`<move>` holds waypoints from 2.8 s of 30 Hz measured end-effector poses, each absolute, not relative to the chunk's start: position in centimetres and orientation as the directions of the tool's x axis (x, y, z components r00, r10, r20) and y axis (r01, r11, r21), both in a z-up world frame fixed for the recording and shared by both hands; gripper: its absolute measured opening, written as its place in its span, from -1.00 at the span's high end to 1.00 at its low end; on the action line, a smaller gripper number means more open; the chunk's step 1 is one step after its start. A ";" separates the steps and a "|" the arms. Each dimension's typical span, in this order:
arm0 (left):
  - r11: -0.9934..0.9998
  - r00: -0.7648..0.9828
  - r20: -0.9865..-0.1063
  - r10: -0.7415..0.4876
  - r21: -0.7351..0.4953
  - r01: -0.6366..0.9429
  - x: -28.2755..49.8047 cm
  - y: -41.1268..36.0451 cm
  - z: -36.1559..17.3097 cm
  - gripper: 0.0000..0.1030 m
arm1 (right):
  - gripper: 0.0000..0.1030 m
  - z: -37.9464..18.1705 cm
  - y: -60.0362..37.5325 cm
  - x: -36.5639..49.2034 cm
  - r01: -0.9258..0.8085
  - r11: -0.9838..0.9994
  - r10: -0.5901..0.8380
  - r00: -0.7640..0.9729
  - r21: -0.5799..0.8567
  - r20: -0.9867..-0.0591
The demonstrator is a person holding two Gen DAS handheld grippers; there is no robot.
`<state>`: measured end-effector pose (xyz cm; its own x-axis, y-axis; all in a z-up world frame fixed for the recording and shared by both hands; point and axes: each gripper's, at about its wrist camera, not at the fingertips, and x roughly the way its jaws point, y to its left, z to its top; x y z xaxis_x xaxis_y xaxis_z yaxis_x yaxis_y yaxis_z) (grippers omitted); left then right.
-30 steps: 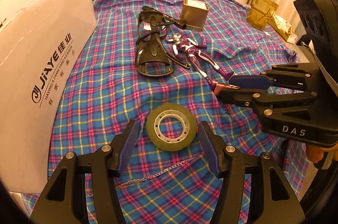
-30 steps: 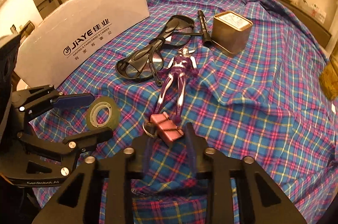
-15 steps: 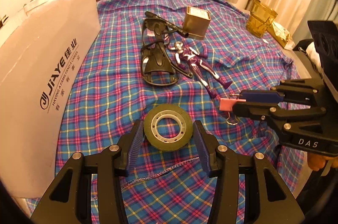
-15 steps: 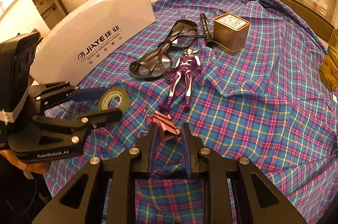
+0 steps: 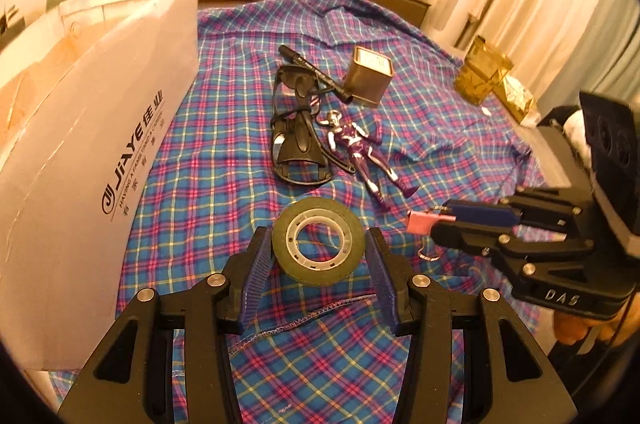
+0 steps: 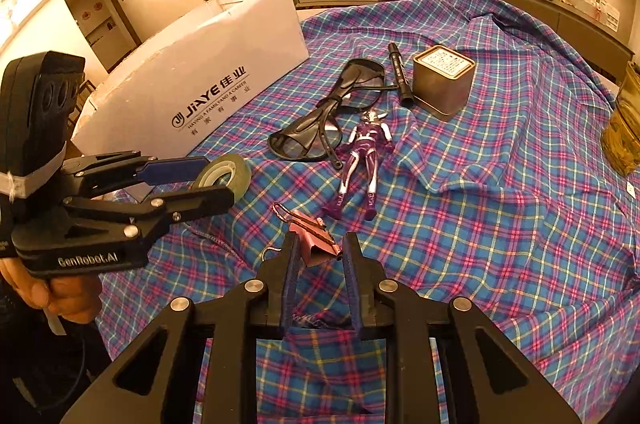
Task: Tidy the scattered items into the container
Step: 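Close the left tool on the green tape roll while the right tool holds the clip, then carry the tape roll and pink clip over the cardboard box with both tools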
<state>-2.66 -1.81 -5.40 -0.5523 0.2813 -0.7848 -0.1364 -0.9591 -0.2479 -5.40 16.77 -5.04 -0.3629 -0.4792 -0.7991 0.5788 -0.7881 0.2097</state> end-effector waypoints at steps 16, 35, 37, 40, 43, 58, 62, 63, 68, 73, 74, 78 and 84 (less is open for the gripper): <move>-0.905 -0.574 -0.736 0.358 -0.425 -0.019 -3.8 -6.0 -4.8 0.04 | 0.55 -5.6 16.3 -5.4 0.578 -0.788 -0.476 -0.351 0.213 -0.807; -0.937 -0.651 -0.686 0.324 -0.327 -0.122 -2.4 -4.3 -0.8 0.05 | 0.55 -2.2 15.0 -4.4 0.587 -0.777 -0.525 -0.405 0.228 -0.749; -0.935 -0.665 -0.671 0.328 -0.330 -0.127 -2.0 -4.8 0.0 0.05 | 0.55 -1.6 14.6 -4.0 0.589 -0.775 -0.534 -0.415 0.230 -0.737; -0.934 -0.685 -0.651 0.327 -0.335 -0.128 -1.5 -5.5 1.0 0.05 | 0.55 -0.7 14.1 -3.5 0.584 -0.776 -0.545 -0.431 0.238 -0.719; -0.931 -0.700 -0.636 0.325 -0.343 -0.120 -1.1 -6.4 1.7 0.05 | 0.55 -0.1 13.7 -3.2 0.573 -0.779 -0.555 -0.439 0.256 -0.706; -0.925 -0.768 -0.576 0.279 -0.377 -0.054 0.4 -11.0 4.1 0.05 | 0.55 4.5 8.8 -1.9 0.610 -0.745 -0.610 -0.460 0.270 -0.645; -0.919 -0.782 -0.562 0.271 -0.391 -0.037 0.8 -12.3 4.6 0.05 | 0.55 5.4 7.7 -1.9 0.620 -0.740 -0.612 -0.462 0.260 -0.641; -0.918 -0.785 -0.558 0.270 -0.396 -0.034 0.9 -12.6 4.7 0.05 | 0.55 5.6 7.3 -1.9 0.622 -0.740 -0.612 -0.463 0.256 -0.641; -0.913 -0.795 -0.546 0.264 -0.407 -0.023 1.3 -13.5 5.1 0.05 | 0.55 6.5 6.0 -2.1 0.636 -0.731 -0.615 -0.460 0.245 -0.640; -0.907 -0.806 -0.533 0.259 -0.420 -0.014 1.6 -14.5 5.5 0.05 | 0.55 7.6 4.3 -2.0 0.656 -0.721 -0.618 -0.464 0.222 -0.635; -0.905 -0.808 -0.530 0.257 -0.426 -0.008 1.7 -14.8 5.6 0.05 | 0.55 7.8 4.1 -2.0 0.660 -0.719 -0.619 -0.465 0.219 -0.633; -0.895 -0.815 -0.526 0.245 -0.446 0.019 1.9 -16.2 5.9 0.05 | 0.55 8.7 3.0 -2.1 0.674 -0.711 -0.621 -0.471 0.199 -0.627; -0.885 -0.819 -0.529 0.223 -0.462 0.058 2.1 -18.0 5.8 0.05 | 0.55 9.2 1.2 -2.4 0.691 -0.699 -0.624 -0.463 0.184 -0.630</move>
<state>2.08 -18.04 5.82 -0.8189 0.2225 -0.5291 0.0581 -0.8849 -0.4622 -2.42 1.21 9.18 -0.4632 -0.6236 -0.6297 0.6913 -0.6989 0.1835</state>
